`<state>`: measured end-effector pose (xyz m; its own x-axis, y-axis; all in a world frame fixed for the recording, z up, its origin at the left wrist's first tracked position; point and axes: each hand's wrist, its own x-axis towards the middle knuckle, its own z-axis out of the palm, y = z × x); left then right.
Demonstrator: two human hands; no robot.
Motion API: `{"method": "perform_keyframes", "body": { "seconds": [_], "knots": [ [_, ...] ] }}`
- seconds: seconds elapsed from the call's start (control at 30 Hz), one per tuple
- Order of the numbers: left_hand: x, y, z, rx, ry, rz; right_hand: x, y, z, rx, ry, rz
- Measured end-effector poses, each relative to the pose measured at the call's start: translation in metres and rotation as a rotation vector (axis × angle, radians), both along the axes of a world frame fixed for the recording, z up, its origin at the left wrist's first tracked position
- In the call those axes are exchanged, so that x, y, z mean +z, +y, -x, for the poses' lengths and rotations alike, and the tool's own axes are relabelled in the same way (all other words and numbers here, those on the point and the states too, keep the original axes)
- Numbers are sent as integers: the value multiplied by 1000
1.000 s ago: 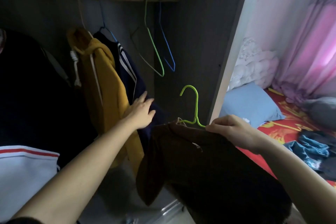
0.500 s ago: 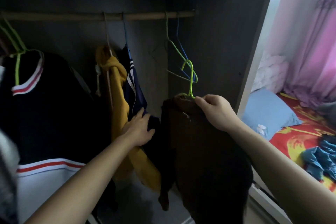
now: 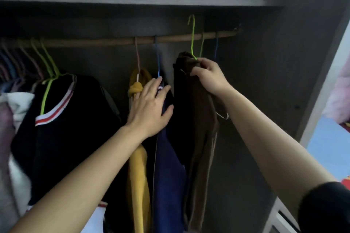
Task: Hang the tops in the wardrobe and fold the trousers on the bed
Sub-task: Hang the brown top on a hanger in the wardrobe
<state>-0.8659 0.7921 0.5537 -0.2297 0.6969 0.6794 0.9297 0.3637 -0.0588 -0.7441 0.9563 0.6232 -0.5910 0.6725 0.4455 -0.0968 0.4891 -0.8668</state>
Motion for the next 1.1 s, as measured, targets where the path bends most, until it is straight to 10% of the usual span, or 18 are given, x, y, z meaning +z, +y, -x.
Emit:
{"method": "perform_keyframes", "body": {
  "seconds": [0.47, 0.73, 1.1],
  "knots": [
    [-29, -1, 29, 28, -16, 103, -52, 31, 53, -38, -192, -155],
    [-61, -7, -3, 9, -140, 14, -135, -23, -51, -214, -277, -524],
    [-148, -21, -102, -22, -178, 14, -240, -81, -193, -700, -599, -531]
  ]
}}
